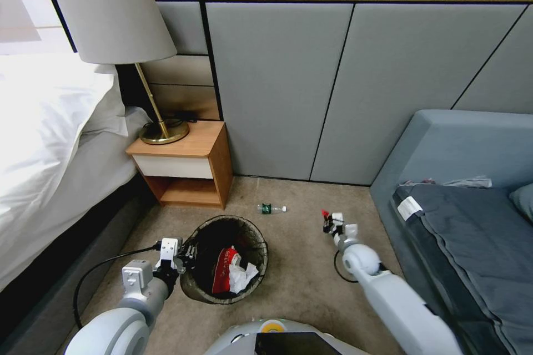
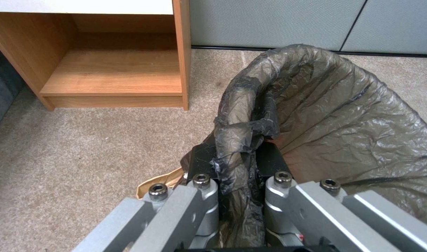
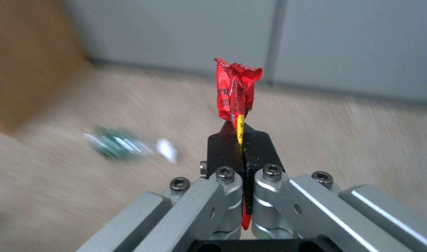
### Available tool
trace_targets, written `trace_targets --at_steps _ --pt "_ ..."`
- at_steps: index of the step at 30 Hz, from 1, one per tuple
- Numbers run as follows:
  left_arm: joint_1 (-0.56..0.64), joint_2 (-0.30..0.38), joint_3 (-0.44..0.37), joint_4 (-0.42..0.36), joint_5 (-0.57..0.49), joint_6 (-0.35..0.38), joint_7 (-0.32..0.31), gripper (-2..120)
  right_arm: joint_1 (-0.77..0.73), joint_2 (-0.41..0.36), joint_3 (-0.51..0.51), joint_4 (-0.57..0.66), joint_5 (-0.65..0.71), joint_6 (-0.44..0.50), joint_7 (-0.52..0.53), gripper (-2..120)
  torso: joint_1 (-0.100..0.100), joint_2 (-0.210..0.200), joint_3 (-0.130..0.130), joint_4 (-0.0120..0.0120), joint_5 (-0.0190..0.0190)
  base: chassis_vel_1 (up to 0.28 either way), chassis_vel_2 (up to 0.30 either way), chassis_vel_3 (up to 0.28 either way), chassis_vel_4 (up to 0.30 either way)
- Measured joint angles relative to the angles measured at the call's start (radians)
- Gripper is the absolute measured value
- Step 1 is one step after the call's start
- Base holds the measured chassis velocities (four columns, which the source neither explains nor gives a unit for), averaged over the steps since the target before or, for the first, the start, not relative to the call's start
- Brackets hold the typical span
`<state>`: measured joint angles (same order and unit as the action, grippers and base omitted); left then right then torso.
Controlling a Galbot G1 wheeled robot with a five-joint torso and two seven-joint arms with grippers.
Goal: Pick up the trash bin, then pick up the garbage from the floor and place it into the trash bin.
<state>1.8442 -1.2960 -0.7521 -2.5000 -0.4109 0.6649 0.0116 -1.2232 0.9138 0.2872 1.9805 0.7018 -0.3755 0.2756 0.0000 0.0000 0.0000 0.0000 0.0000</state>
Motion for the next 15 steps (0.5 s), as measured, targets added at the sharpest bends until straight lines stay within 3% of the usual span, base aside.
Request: trace_targets --at_steps 6,15 --pt "0.005 -0.001 0.003 0.000 0.001 0.001 0.000 6 0.015 -0.062 -0.009 0.202 0.100 -0.038 0.007 0 0.000 0.000 0.000 0.0000 0.0001 0.000 0.000 0.000 0.000" --pt "0.006 0.008 0.005 0.000 0.003 0.002 0.000 6 0.082 -0.127 -0.120 0.328 0.139 -0.054 -0.023 0 0.000 0.000 0.000 -0.0001 0.0001 0.000 0.000 0.000 0.000"
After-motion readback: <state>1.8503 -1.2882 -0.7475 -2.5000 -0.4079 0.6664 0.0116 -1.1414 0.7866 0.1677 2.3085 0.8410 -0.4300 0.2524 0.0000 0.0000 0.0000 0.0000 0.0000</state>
